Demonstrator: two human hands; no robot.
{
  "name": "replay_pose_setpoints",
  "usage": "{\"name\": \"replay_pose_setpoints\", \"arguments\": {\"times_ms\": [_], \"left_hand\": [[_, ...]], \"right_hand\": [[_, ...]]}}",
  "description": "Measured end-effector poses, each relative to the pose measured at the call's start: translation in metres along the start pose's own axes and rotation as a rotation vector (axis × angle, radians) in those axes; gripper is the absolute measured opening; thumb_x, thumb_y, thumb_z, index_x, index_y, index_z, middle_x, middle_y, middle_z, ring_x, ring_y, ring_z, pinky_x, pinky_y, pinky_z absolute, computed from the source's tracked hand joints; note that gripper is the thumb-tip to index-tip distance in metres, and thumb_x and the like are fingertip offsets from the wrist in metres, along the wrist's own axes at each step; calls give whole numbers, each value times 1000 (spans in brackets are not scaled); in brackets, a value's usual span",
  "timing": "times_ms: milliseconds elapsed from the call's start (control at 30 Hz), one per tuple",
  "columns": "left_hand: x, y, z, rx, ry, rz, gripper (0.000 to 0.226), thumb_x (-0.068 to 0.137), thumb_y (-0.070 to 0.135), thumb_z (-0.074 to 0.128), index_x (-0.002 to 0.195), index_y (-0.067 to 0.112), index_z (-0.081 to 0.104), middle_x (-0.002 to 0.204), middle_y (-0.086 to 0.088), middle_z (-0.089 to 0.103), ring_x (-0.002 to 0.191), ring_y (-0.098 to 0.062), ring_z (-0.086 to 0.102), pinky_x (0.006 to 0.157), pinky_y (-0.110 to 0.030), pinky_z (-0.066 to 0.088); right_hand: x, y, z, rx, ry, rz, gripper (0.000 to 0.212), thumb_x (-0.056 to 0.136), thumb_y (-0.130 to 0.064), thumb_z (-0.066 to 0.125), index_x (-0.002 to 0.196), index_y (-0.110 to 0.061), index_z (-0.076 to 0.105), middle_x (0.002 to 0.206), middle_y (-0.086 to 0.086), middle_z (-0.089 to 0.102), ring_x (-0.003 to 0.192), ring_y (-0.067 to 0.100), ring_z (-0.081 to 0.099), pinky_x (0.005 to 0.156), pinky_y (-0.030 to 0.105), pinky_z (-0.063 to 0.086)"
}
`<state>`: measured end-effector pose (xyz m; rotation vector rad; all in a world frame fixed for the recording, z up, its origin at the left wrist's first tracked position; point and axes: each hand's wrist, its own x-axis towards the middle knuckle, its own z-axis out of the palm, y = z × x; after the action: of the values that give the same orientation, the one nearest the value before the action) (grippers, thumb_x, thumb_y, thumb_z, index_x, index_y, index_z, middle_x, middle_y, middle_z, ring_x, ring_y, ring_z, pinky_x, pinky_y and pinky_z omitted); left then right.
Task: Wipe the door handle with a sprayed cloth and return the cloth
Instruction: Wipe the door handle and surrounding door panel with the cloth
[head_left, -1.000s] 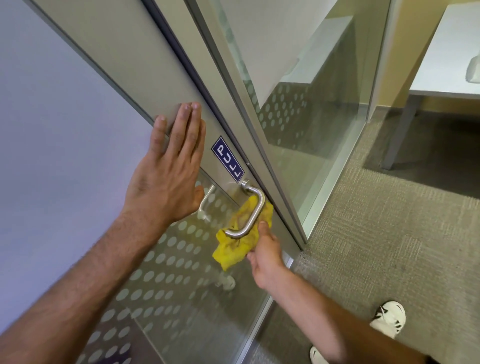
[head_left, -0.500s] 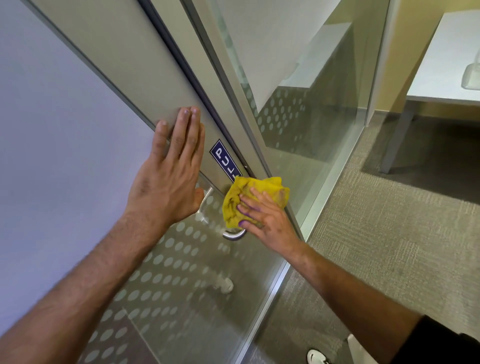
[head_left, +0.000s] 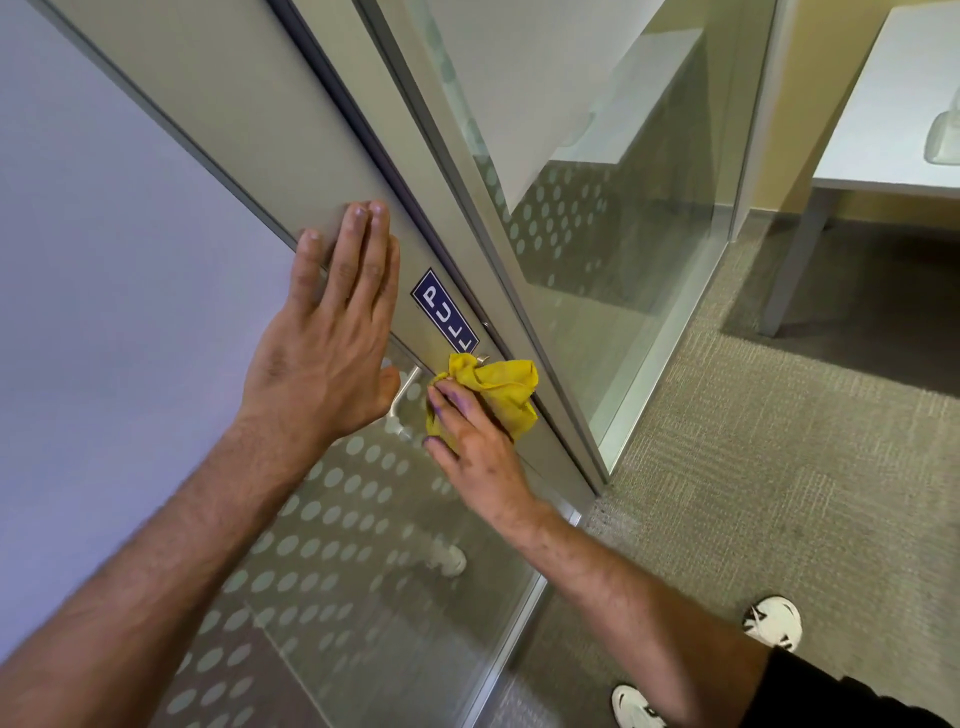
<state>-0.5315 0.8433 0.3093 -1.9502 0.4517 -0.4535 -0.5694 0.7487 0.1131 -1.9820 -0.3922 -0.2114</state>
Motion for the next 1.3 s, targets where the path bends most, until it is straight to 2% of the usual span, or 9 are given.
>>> {"name": "replay_pose_setpoints", "arguments": {"times_ms": [100, 300, 400, 500, 633, 800, 967, 1133, 1300], "left_hand": [[0, 0, -1, 9, 2, 3, 111, 85, 66, 35, 163, -9, 8, 171, -34, -2, 161, -45, 7, 127, -59, 1], [0, -1, -1, 6, 6, 10, 111, 86, 66, 34, 163, -9, 8, 171, -33, -1, 161, -45, 7, 127, -59, 0], [0, -1, 1, 21, 11, 10, 111, 86, 68, 31, 163, -8, 8, 171, -33, -3, 161, -45, 6, 128, -60, -1], [-1, 0, 2, 18, 10, 15, 111, 86, 68, 27, 164, -8, 7, 171, -33, -4, 161, -45, 5, 128, -60, -2], [0, 0, 2, 28, 4, 18, 111, 86, 69, 26, 164, -8, 7, 171, -33, -3, 161, -45, 5, 128, -60, 0], [0, -1, 0, 5, 10, -1, 110, 85, 65, 35, 163, -9, 9, 171, -32, -1, 162, -44, 7, 128, -59, 0], [0, 0, -3, 6, 8, 3, 109, 86, 66, 33, 163, -7, 8, 171, -32, -1, 162, -44, 7, 129, -59, 6], [-1, -1, -4, 10, -2, 4, 109, 86, 65, 36, 163, -7, 9, 172, -32, 0, 162, -44, 8, 129, -59, 7], [-1, -1, -5, 8, -1, -3, 109, 85, 64, 37, 163, -8, 10, 171, -32, -1, 162, -44, 7, 128, -59, 5]], "right_hand": [[-4, 14, -6, -236, -93, -89, 77, 86, -35, 71, 149, -4, 40, 153, 11, 41, 140, 27, 39, 119, 35, 25], [6, 39, -16, -357, -7, -57, 57, 96, -39, 52, 146, -10, 47, 153, 4, 47, 149, 23, 28, 124, 39, 7], [2, 46, -17, -278, 8, -27, 56, 99, -38, 50, 148, -12, 43, 158, 2, 39, 153, 25, 17, 124, 44, 11], [1, 44, -17, 45, 59, 188, 57, 102, -38, 47, 154, -20, 32, 165, -4, 23, 154, 21, 5, 123, 39, 11], [18, 35, -22, 271, 93, 325, 47, 103, -30, 47, 149, -20, 43, 159, -2, 35, 148, 19, 28, 121, 45, 27], [15, 30, -30, -44, 254, -61, 29, 97, -19, 58, 119, -3, 70, 123, 10, 67, 119, 30, 55, 105, 44, 45], [34, -1, -15, -18, 321, -19, 24, 94, -19, 60, 107, -5, 74, 111, 8, 69, 108, 26, 54, 99, 34, 44], [17, 21, -11, -212, -137, -5, 24, 98, -15, 56, 106, -2, 75, 120, 10, 66, 119, 30, 48, 106, 43, 38], [21, 33, -29, -29, 187, -38, 29, 98, -23, 56, 117, -7, 71, 122, 5, 68, 123, 27, 50, 109, 37, 39]]}}
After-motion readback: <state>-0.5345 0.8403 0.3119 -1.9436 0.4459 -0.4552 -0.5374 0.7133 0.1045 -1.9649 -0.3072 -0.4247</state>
